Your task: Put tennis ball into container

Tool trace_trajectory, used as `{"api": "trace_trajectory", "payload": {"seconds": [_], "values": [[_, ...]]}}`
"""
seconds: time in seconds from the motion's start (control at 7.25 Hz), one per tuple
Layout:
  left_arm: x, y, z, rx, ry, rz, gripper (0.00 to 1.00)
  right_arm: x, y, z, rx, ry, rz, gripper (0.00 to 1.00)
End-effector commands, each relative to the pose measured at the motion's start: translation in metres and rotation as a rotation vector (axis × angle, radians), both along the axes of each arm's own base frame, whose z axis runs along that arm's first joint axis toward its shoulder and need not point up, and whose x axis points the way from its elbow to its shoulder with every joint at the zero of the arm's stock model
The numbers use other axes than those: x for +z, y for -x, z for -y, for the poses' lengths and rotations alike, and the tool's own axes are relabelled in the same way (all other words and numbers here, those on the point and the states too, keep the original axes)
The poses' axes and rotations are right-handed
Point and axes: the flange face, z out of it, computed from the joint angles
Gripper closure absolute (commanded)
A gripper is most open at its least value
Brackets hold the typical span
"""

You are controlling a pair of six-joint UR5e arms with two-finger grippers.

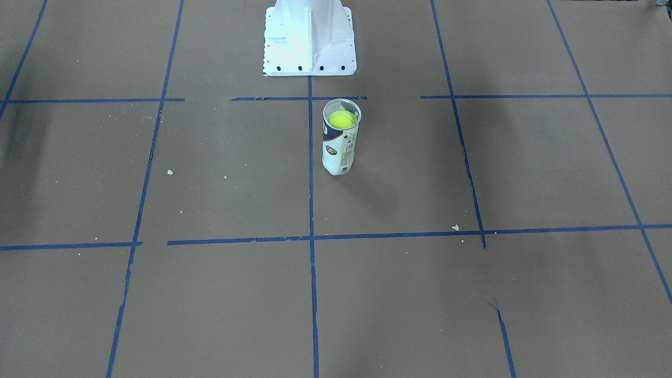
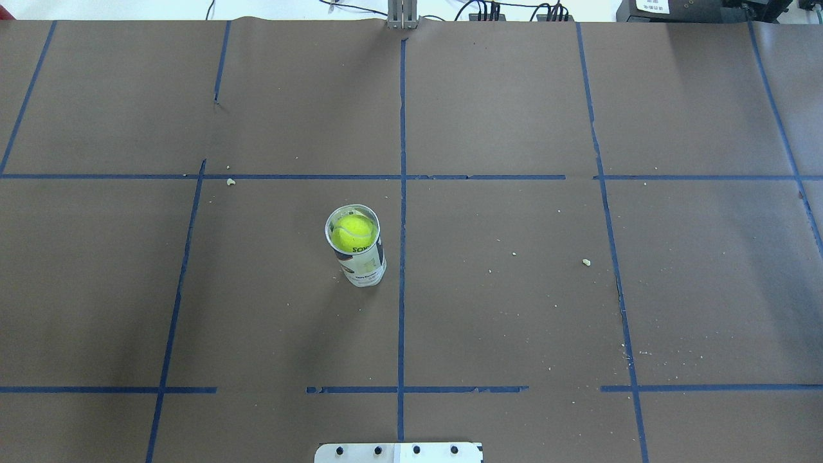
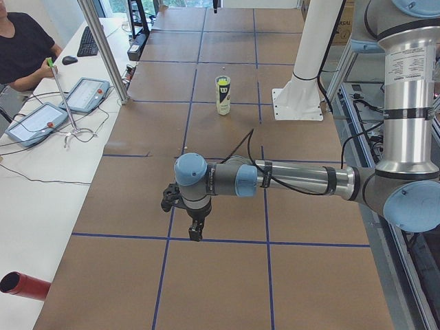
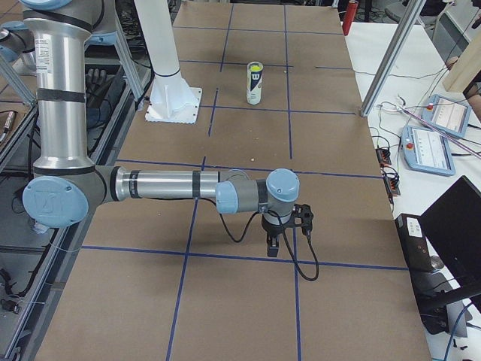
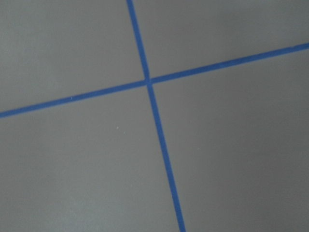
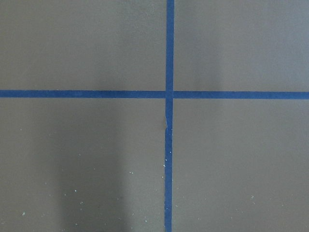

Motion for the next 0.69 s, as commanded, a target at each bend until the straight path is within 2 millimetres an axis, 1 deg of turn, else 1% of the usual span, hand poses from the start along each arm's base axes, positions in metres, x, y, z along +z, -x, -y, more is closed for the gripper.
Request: {"api": "trace_trajectory", "payload": {"seconds": [0.0, 0.14, 0.28, 0.41, 0.55], "values": [[0.008, 0.001, -0.005, -0.003, 0.017, -0.001, 0.00, 0.000, 0.000, 0.000, 0.000, 0.000, 0.000, 0.00], [0.008, 0.011, -0.007, -0.025, 0.016, -0.001, 0.00, 0.000, 0.001, 0.000, -0.001, 0.000, 0.000, 0.00], [0.007, 0.026, -0.009, -0.057, 0.013, -0.001, 0.00, 0.000, 0.000, 0.000, 0.000, 0.000, 0.000, 0.00], [0.005, 0.032, -0.009, -0.071, 0.010, -0.002, 0.00, 0.000, 0.000, 0.000, 0.000, 0.000, 0.000, 0.00], [0.003, 0.032, -0.007, -0.074, 0.005, -0.014, 0.00, 0.000, 0.001, 0.000, -0.001, 0.000, 0.000, 0.00]]}}
